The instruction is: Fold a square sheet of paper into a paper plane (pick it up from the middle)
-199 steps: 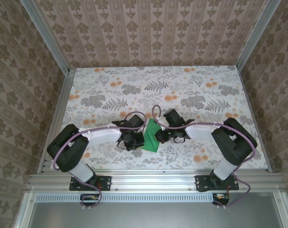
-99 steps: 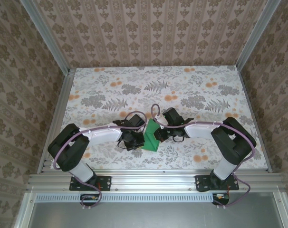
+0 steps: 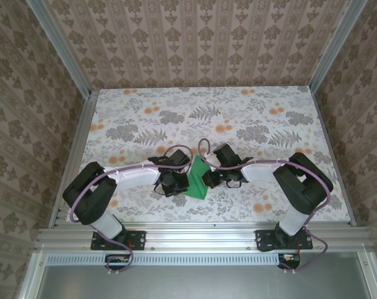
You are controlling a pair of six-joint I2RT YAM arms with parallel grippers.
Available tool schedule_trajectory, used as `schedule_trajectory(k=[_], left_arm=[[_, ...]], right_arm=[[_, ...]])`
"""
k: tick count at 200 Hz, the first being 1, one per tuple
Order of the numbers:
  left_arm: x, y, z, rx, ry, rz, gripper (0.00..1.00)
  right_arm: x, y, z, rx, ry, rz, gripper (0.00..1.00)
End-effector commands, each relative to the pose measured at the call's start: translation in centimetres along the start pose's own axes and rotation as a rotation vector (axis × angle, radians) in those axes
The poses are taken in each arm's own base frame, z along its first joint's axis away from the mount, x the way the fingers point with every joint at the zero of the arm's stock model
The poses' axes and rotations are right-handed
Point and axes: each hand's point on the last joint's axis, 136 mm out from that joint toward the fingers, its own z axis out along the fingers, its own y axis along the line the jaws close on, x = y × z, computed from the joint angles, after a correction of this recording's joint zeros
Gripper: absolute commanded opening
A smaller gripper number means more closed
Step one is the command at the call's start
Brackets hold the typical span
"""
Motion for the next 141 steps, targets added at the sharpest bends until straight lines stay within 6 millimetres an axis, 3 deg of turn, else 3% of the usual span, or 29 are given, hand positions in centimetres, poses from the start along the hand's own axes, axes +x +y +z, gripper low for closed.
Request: schedule_trajectory(k=[1, 26, 55, 101, 141], left_arm=[[-0.7, -1.8, -2.1, 0.033, -0.046, 0.064, 0.09], [-1.1, -2.7, -3.3, 0.046, -0.069, 0.086, 0.13], [-1.2, -3.0, -3.4, 0.059, -0.07, 0.086, 0.13], [-1.1, -2.5, -2.2, 0.042, -0.054, 0.048, 0.02], [-0.9, -1.3, -0.6, -0.004, -0.04, 0.008, 0.0]], right_arm=[[0.1, 0.8, 0.0, -0.026, -0.01, 0.016, 0.08], [-1.0, 1.7, -0.3, -0.052, -0.029, 0.024, 0.08], [-2.0, 2.7, -1.0, -0.084, -0.059, 0.033, 0.08], [-3.5, 4.9, -2.8, -0.167, -0.098, 0.073, 0.07], [-2.5, 5.2, -2.1, -0.193, -0.028, 0.156, 0.07]])
